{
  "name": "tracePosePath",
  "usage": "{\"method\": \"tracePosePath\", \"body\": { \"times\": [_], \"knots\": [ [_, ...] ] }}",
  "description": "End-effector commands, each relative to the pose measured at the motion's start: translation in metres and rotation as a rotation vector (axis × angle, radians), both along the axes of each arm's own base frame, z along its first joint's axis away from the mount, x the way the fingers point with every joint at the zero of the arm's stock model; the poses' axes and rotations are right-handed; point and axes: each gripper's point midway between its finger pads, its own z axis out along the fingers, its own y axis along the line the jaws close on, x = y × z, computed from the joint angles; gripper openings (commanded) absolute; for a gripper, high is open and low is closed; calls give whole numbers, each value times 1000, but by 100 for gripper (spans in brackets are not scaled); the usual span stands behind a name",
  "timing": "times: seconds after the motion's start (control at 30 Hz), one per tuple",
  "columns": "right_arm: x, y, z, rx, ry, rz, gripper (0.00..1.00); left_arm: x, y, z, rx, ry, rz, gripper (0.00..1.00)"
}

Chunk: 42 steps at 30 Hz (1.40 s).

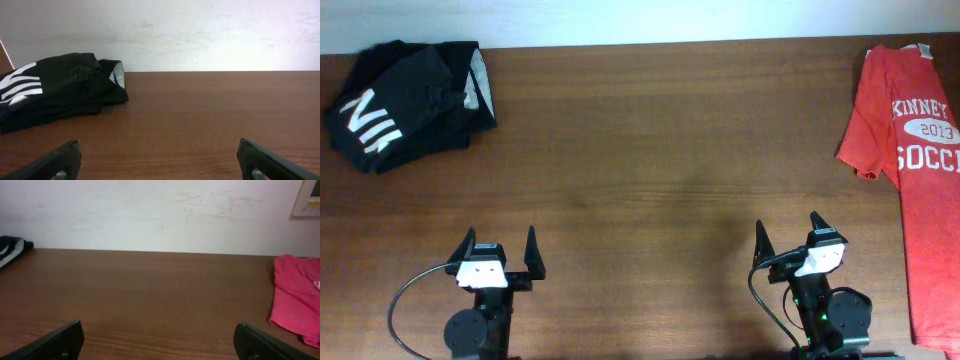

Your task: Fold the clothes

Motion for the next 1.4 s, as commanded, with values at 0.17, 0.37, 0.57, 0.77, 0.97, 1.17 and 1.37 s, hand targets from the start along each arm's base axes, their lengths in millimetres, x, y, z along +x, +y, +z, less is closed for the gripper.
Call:
{"method": "tracePosePath", "body": {
  "times": [0.17, 0.37, 0.57, 0.77, 0.97, 1.17, 1.37],
  "knots": [
    [0, 0, -2, -4, 1, -5, 99, 0, 2, -3, 12, 3, 7, 99],
    [-1, 8, 5, 19, -27, 40, 99, 0, 2, -3, 12, 3, 7, 99],
    [-16, 54, 25, 282, -26, 320, 99, 0, 2, -3, 12, 3, 7, 99],
    [-24, 49, 82, 250, -278, 325, 99, 0, 2, -3, 12, 3, 7, 99],
    [-25, 18, 136, 128, -422, 129, 99, 0, 2, -3, 12, 3, 7, 99],
    [14, -20, 189, -25, -325, -126, 99, 0, 2, -3, 12, 3, 7, 99],
    [96, -63, 207, -155, -23, -307, 99, 0, 2, -3, 12, 3, 7, 99]
  ]
}}
